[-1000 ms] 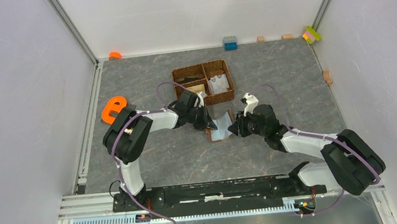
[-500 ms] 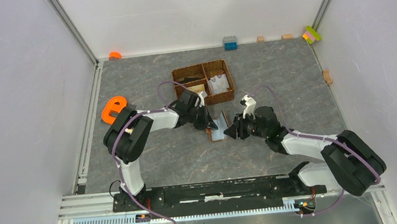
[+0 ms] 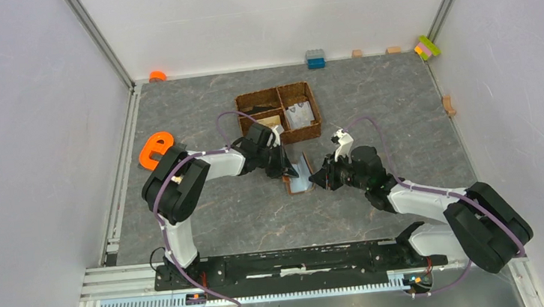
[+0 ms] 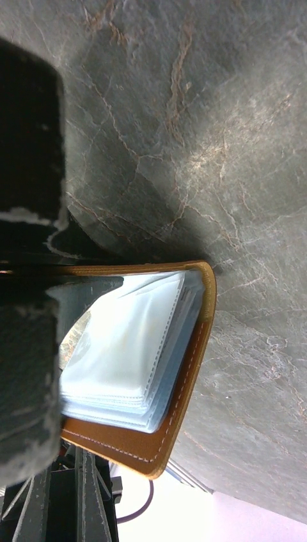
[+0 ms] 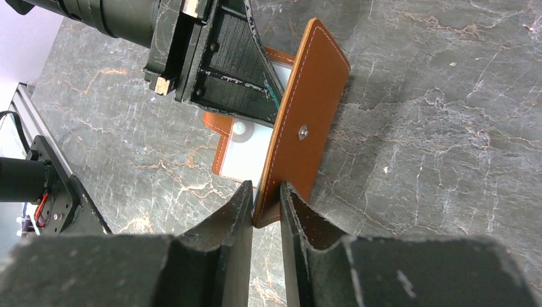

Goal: Take the credit cards out of the card holder
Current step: Pick up the card holder from the center of the board.

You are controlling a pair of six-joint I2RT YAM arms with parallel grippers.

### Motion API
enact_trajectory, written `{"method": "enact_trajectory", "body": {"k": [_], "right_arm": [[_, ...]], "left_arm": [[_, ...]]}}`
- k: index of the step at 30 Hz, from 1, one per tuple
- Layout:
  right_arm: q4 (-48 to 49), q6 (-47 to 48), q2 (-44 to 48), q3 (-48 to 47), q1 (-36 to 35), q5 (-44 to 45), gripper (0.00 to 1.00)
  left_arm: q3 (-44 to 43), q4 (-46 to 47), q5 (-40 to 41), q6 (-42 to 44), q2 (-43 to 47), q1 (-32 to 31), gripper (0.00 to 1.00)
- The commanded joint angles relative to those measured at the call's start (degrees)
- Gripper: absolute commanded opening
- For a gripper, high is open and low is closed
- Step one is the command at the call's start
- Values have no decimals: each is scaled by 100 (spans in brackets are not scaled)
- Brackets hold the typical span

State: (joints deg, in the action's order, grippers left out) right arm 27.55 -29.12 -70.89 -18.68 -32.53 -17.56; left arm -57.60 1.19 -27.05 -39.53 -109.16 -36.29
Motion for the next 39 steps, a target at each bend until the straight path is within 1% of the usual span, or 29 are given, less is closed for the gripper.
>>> {"method": "enact_trajectory", "body": {"k": [1, 6, 8, 13, 14, 16, 18, 20, 21, 22, 23, 26, 28, 31, 35, 39], "right_arm": [[-278, 182, -16, -204, -25, 375, 25], [-583, 329, 59, -278, -40, 659, 34], [-645, 360, 49, -309, -57, 719, 34], [-713, 395, 48, -347, -95, 793, 26], [-715, 406, 48, -354, -104, 804, 26], [-708, 400, 58, -356, -113, 784, 28], [-495, 378, 96, -292, -115, 603, 32], [-281, 330, 164, -205, -113, 442, 33], [-216, 322, 201, -172, -113, 400, 32], [-154, 305, 242, -143, -111, 367, 27], [-69, 298, 280, -101, -112, 350, 23], [145, 243, 347, -19, -111, 203, 20], [159, 234, 340, -18, -113, 197, 19], [-90, 300, 258, -106, -113, 407, 19], [-815, 478, 99, -386, -117, 948, 20], [-1014, 554, 50, -483, -144, 1153, 23]], "left_arm": [[-152, -88, 200, 245, -130, -44, 2], [-155, -90, 204, 252, -129, -44, 2], [-155, -92, 209, 253, -121, -45, 2], [-163, -92, 201, 253, -125, -44, 2], [-163, -86, 196, 260, -127, -44, 2], [-172, -90, 196, 261, -140, -44, 2], [-177, -87, 191, 256, -140, -52, 2], [-177, -89, 191, 255, -140, -56, 2], [-181, -85, 191, 261, -147, -56, 2], [-181, -92, 191, 260, -145, -53, 2], [-181, -88, 191, 259, -149, -53, 2], [-188, -210, 185, 269, -152, -53, 2], [-190, -228, 182, 264, -150, -58, 2], [-191, -233, 175, 267, -149, -53, 2], [-190, -233, 174, 266, -145, -62, 2], [-199, -242, 175, 267, -149, -62, 2]]}}
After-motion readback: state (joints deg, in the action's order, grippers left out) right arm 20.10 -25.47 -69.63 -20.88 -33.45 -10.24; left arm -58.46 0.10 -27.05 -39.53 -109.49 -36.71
